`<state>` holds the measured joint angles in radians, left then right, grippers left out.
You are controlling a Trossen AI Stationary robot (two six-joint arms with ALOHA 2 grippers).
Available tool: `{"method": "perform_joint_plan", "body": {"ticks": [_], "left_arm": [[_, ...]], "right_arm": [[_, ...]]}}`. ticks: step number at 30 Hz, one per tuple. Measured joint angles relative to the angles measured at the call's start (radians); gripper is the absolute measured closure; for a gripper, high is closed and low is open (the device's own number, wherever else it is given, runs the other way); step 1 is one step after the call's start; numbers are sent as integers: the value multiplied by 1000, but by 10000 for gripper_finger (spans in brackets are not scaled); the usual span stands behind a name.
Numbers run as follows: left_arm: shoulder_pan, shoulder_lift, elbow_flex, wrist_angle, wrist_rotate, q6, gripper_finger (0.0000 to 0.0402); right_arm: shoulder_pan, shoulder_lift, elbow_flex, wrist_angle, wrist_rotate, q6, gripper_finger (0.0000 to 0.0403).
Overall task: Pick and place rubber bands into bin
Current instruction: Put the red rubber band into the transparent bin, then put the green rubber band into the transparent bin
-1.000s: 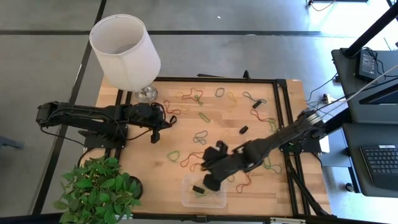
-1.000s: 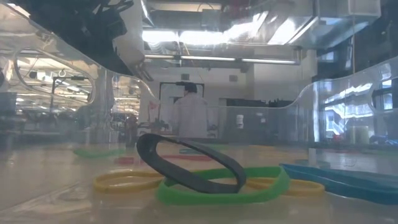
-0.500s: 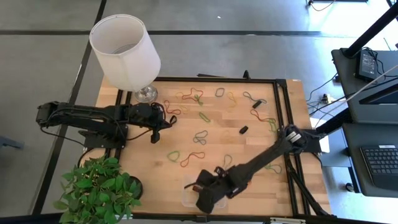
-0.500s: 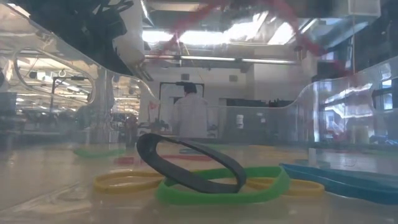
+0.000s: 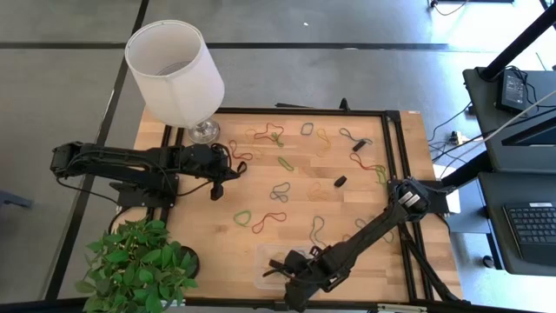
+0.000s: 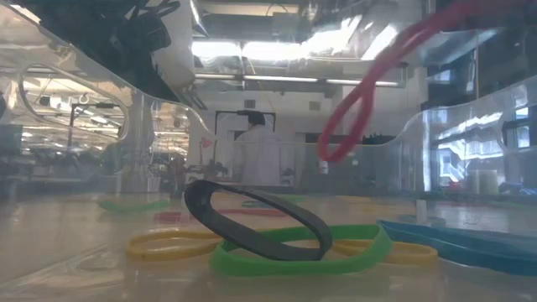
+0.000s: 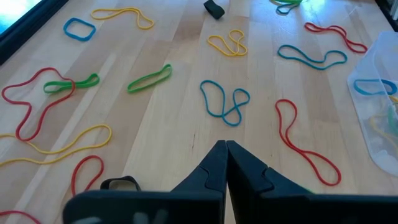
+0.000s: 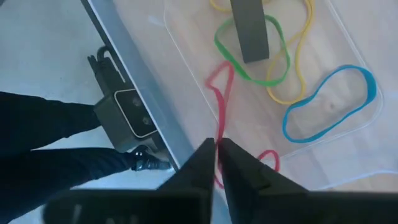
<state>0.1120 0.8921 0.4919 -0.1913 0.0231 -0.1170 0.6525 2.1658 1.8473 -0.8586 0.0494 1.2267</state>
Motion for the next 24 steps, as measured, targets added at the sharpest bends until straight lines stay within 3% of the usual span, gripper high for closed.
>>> {"method": "perform_joint_plan", "body": {"ticks": [9,13,17,22,24], "left_arm": [[0,0,0,0,0,0,399],[0,0,0,2,0,0,399],[0,0,0,10,0,0,397],[-6,0,0,16,33,27,400],[-20,0,2,15,67,88,399]], "right_arm": [[-1,0,0,0,9,-5,291],[-1,-19,0,-1,13,-6,281],[-1,-52,0,-23,105,-37,304],[-2,-84,1,-56,173,-177,383],[-2,-86,1,-97,182,-223,394]]}}
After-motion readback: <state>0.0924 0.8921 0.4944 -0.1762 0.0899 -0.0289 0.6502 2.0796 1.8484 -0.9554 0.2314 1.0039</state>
